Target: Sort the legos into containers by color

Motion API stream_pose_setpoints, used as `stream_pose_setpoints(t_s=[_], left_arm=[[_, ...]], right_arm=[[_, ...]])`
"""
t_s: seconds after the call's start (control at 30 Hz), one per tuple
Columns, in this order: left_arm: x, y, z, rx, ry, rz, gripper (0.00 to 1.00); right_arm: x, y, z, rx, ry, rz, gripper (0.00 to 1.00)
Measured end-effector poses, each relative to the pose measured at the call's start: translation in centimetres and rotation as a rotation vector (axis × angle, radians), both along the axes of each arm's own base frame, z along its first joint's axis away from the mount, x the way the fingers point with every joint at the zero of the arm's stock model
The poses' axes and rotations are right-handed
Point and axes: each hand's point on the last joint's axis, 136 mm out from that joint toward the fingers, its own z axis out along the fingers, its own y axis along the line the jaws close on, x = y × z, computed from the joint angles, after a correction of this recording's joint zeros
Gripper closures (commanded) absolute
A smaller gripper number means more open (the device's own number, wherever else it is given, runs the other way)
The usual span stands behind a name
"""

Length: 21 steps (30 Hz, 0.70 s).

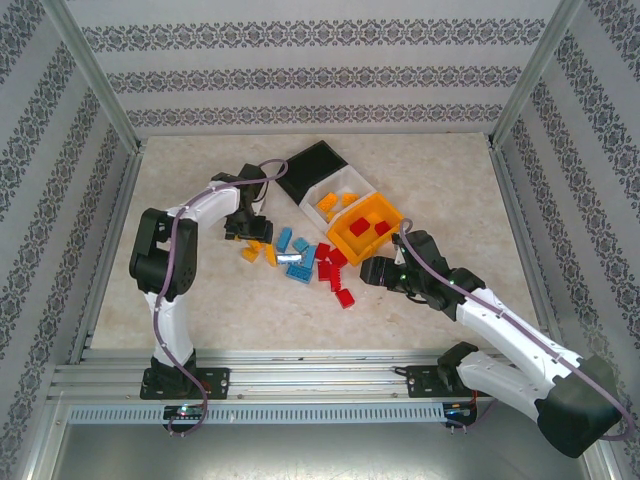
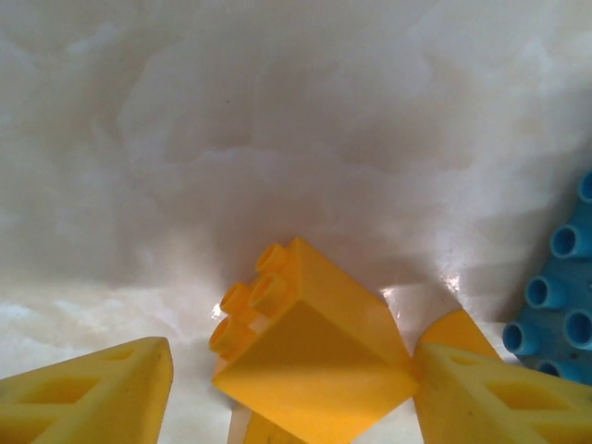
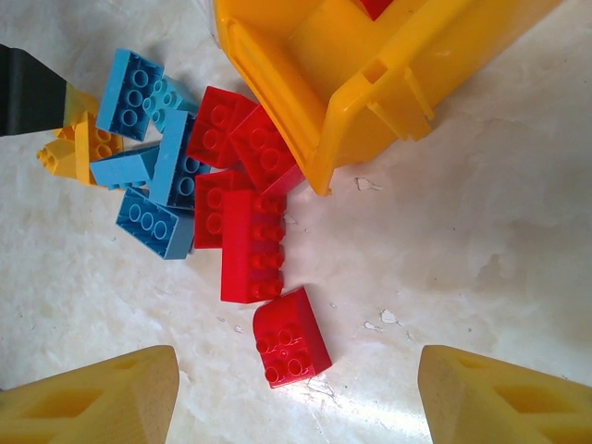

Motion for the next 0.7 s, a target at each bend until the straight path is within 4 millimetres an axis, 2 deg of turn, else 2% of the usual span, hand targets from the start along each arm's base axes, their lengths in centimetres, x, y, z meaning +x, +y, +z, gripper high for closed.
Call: stream_pose_setpoints(t_s=[0.23, 0.43, 0.7], left_arm=[[0.43, 0.44, -0.68, 0.002, 0.006, 0.007, 0.48], [0.51, 0.42, -0.65, 0.001, 0.003, 0.005, 0.52], [0.6, 0.4, -0.55, 0.001, 0.001, 0.005, 0.53]], right_arm=[[0.01, 0.0, -0.03, -0.001, 0.001, -0.001, 0.3], [0.03, 0.01, -0.17, -0.001, 0.007, -0.004, 0.31], [0.05, 0.02, -0.26, -0.003, 0.01, -0.004, 0.31]])
